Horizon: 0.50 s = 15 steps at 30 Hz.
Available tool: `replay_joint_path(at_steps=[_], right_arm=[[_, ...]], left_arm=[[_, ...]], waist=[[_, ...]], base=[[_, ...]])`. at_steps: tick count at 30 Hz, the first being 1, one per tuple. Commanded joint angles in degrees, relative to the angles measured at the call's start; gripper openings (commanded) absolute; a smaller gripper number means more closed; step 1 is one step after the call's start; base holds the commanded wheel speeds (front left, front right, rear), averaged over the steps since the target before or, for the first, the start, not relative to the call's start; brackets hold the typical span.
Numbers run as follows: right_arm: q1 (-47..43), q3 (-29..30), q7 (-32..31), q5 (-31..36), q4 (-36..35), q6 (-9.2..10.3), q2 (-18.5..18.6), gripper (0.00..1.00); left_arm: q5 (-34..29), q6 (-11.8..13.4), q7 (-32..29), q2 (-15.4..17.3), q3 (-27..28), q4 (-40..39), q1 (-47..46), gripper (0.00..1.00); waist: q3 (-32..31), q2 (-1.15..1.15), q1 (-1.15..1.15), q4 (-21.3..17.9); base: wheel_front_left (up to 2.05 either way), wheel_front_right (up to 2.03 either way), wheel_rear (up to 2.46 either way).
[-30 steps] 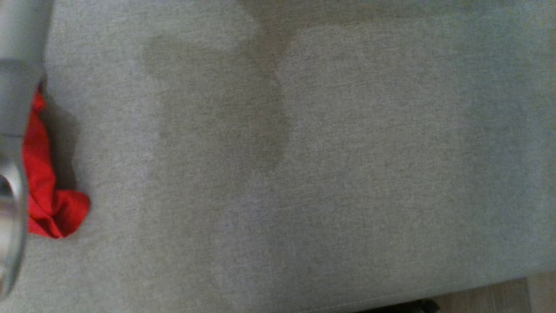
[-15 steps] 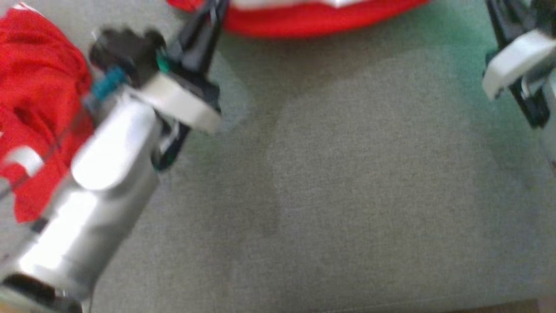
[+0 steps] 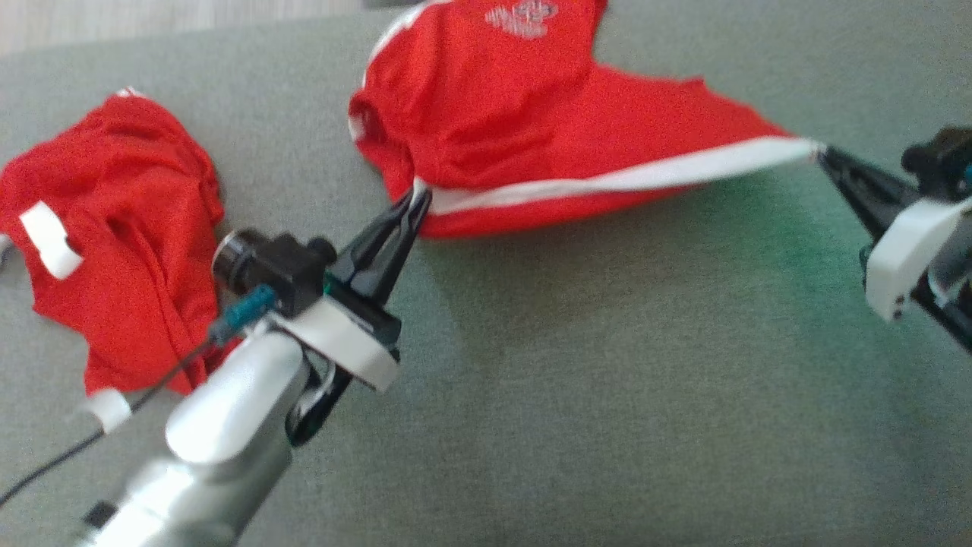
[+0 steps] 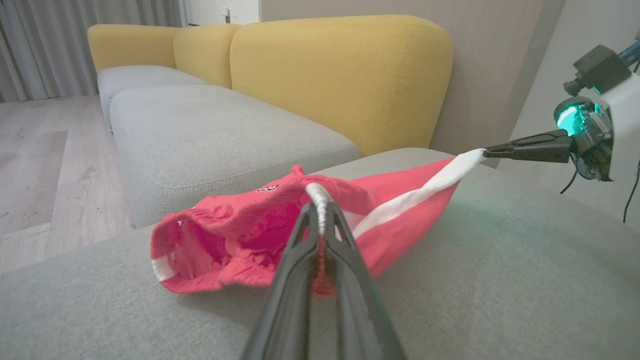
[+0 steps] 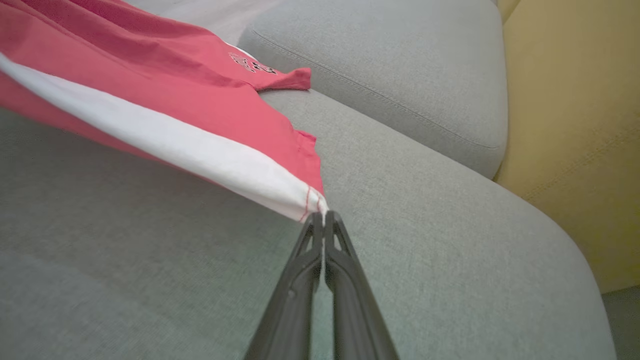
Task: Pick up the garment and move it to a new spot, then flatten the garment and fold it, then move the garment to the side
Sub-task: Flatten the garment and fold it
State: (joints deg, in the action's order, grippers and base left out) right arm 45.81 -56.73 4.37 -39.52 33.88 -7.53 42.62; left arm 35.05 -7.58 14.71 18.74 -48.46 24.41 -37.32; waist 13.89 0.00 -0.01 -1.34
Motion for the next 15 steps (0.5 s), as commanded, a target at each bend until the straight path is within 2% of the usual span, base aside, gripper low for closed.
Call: replay_joint_path(at_steps=[1,8,15], right_arm=[[-1.79,-0.20,-0.10,-1.25,-1.29,0.04,2.69,0.00],[-7.95,-2.68,0.62,-5.75,-5.57,0.04,7.45,0.00],[-15.64,1.89,4.78,-7.79,-8.04,0.04,10.85,0.00]], left_arm=[[-0.54,0.09,0.29,1.30,2.51,-1.90,-0.38,0.00],[-1.89,0.09,0.29,0.06,4.04,-4.55,8.34,0.00],[-2.29,0.37,0.29,-1.19,3.90,-8.19,14.52,0.00]], waist=[[-2.35,0.00,0.01,-0.46],[-8.41,0.00,0.01,-0.81],[-10.13,0.00,0.01,0.09]], base=[[0.00,0.00,0.00],[0.00,0.00,0.00],[0.00,0.00,0.00]])
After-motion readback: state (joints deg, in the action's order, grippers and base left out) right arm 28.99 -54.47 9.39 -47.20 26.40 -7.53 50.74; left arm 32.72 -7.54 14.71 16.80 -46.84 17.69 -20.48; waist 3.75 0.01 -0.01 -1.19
